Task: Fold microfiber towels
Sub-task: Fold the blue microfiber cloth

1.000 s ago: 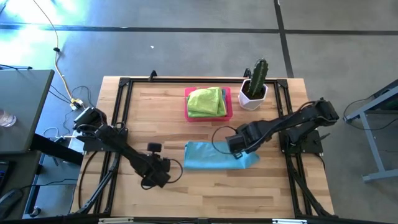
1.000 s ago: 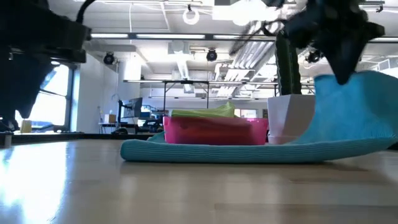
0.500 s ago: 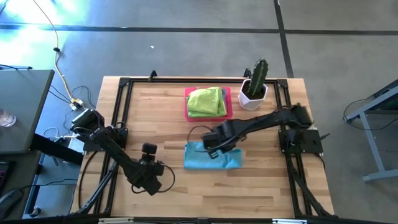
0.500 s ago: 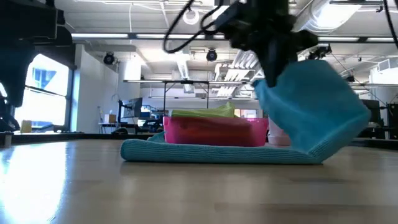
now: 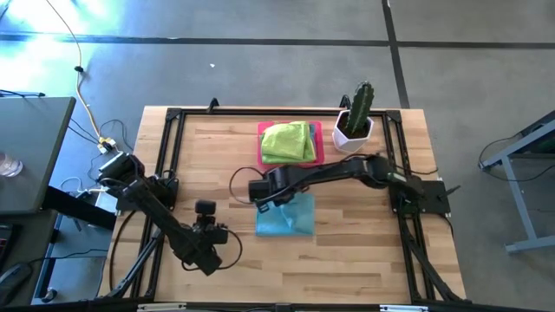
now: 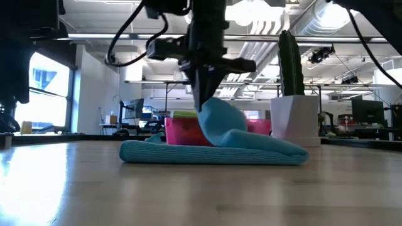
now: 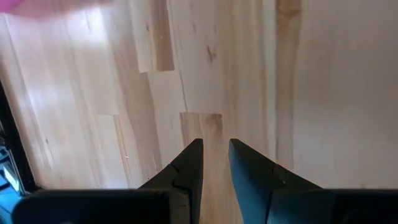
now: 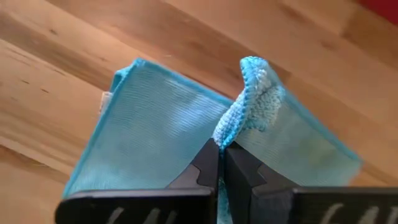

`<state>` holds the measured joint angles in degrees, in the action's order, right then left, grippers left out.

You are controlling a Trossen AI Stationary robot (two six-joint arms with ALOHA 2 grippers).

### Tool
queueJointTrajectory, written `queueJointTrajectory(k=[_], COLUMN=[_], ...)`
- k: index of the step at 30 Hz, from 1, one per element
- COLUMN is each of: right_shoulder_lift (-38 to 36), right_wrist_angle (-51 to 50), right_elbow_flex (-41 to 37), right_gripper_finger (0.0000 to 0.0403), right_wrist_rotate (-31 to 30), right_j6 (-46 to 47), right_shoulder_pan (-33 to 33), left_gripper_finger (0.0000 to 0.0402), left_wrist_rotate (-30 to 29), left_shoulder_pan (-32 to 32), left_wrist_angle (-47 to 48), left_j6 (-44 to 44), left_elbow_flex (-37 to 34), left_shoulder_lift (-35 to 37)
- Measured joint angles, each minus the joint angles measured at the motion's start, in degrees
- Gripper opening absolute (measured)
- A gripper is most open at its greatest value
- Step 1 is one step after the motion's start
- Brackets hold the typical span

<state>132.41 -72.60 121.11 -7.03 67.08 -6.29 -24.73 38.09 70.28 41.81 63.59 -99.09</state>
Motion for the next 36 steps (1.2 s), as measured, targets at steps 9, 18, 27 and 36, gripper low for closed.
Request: queueJointTrajectory(k=[9, 18, 27, 36], right_shoulder_lift=[5.8, 5.7, 5.7, 5.7], right_wrist_angle=[1.7, 2.0, 7.6, 13.8], right_elbow_flex=[8.6, 13.1, 11.0, 8.5], right_gripper_finger=[0.0, 0.0, 0.0, 0.0096], right_wrist_rotate=[1.5, 2.5, 2.7, 2.8], right_j6=[-3.0, -4.6, -6.6, -14.9], right_shoulder_pan=[-0.8, -3.4, -4.1, -3.9], left_gripper_finger=[0.0069, 0.0069, 0.0069, 0.0069], left_wrist_rotate=[0.0, 1.0, 1.1, 1.2], left_shoulder_pan=[3.5, 4.8, 4.8, 4.8], left_wrist_angle=[0.0, 0.0, 0.0, 0.0], left_j6=[0.0, 0.3, 1.8, 3.0], left_elbow_flex=[0.0, 0.0, 0.0, 0.0], left_shoulder_lift=[0.0, 0.0, 0.0, 0.0])
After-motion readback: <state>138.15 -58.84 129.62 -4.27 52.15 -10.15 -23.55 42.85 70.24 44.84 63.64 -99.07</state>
